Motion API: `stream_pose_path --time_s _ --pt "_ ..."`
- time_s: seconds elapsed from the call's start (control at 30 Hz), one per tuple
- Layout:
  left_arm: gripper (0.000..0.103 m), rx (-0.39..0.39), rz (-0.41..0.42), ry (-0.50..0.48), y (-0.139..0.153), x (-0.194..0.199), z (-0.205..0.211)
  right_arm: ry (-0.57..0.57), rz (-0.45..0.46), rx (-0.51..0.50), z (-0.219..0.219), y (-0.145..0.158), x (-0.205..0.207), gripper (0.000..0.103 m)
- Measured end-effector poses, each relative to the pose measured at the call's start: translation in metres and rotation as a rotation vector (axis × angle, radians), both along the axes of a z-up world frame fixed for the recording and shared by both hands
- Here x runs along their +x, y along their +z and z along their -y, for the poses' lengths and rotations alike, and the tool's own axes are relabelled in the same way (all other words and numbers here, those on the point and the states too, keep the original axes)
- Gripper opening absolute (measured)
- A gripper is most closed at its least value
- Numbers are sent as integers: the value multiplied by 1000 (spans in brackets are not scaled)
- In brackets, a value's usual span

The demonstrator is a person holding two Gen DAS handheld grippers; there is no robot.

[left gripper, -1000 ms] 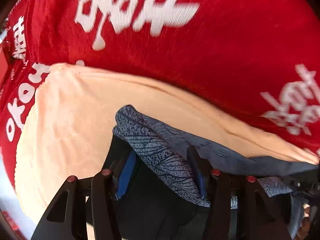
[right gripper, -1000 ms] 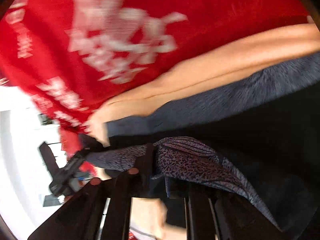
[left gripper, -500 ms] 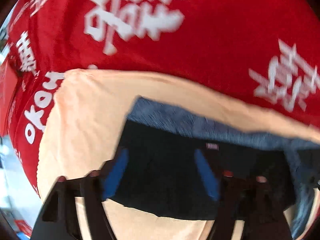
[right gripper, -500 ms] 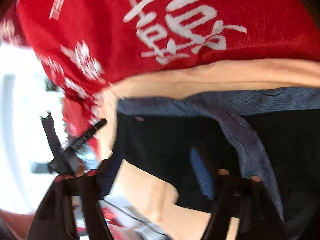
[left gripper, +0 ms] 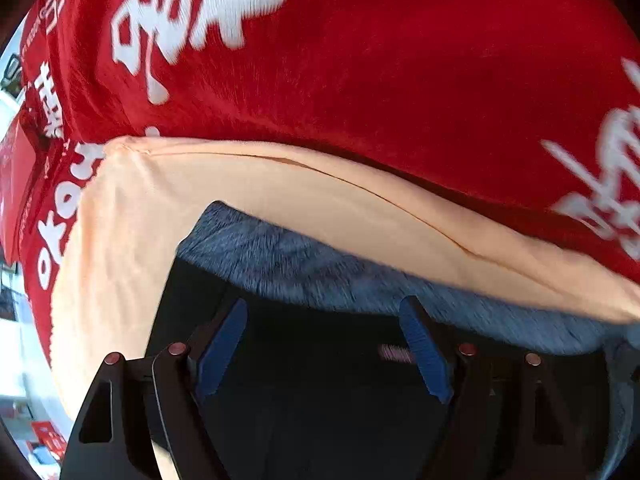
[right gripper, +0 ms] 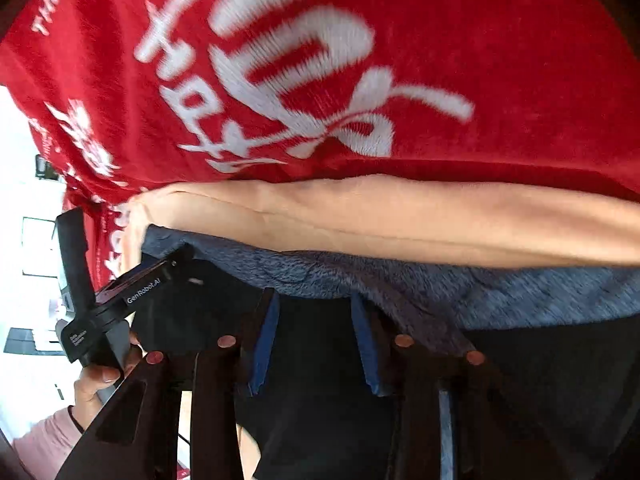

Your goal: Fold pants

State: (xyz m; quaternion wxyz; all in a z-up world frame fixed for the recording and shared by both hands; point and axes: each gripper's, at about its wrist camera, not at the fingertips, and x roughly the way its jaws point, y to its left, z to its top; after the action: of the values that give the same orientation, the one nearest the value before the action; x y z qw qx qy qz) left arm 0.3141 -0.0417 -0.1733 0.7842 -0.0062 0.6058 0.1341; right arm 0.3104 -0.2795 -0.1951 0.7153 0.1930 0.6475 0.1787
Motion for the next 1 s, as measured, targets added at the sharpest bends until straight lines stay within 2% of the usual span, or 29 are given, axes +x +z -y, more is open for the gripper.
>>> stream_pose_path --time_s 0.13,0.23,0.37,0.43,0.63,0.67,0.77,0.87,1.0 --pt "80 -2 -13 -74 25 -37 26 10 50 10 29 31 -35 49" --pt "80 0 -28 -151 37 -71 53 -27 53 10 59 49 -82 51" --pt "80 -38 -74 -243 40 -110 88 -119 31 -40 100 60 -137 51" --pt "80 -43 -87 -305 39 -123 104 -203 8 -76 127 62 -176 51" --pt "80 -99 -118 -485 29 -166 168 -411 -66 -173 181 60 -290 51" --pt "80 -113 -115 -498 31 -174 180 -478 -83 -173 193 60 -317 51" --pt "80 -144 -87 -556 38 -190 205 -570 -117 -184 209 51 -366 51" --pt "80 -165 -99 -585 41 -199 218 -613 -145 -199 218 37 -397 51" --pt "80 -199 -98 -616 42 -213 239 -616 -148 -188 219 24 -410 51"
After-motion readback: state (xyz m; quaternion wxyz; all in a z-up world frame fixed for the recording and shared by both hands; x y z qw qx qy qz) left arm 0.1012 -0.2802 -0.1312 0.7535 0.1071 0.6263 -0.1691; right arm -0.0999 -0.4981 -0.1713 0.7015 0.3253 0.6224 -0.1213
